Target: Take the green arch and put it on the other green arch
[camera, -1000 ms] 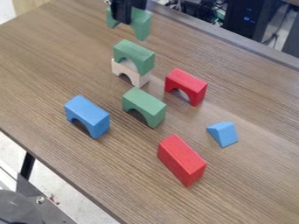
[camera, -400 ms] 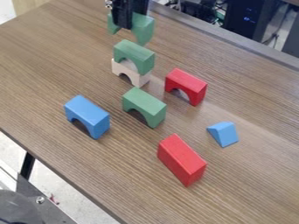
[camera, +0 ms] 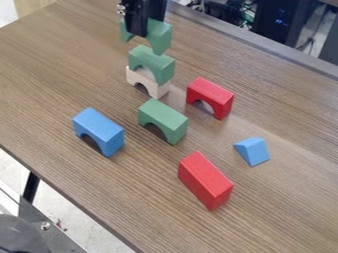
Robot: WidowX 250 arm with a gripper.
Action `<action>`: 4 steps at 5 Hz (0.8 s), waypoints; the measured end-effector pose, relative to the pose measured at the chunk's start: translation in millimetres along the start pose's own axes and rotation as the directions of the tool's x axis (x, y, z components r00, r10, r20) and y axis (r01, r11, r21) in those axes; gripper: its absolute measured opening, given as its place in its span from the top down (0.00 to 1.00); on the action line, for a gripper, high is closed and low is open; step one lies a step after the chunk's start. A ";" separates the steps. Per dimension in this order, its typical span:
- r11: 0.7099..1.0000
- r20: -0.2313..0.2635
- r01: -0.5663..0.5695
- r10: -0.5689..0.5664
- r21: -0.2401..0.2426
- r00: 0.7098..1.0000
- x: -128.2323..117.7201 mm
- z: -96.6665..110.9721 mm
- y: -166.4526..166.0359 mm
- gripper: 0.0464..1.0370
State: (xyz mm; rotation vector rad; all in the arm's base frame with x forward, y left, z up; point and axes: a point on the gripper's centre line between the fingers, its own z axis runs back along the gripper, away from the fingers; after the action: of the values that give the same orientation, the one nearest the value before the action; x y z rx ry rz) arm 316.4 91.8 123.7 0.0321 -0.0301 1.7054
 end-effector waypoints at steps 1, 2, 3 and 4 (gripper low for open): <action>1.000 0.007 0.003 -0.003 0.012 1.000 1.3 -5.6 -1.0 0.49; 1.000 0.015 0.006 -0.007 0.016 1.000 2.8 -9.8 -2.7 0.49; 1.000 0.014 0.008 -0.008 0.014 1.000 2.0 -10.1 -2.9 0.49; 1.000 0.005 0.009 -0.009 0.025 1.000 0.7 -11.8 -2.2 0.49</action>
State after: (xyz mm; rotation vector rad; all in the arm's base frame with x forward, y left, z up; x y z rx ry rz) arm 318.4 93.2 112.0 0.0556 -0.0124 1.6970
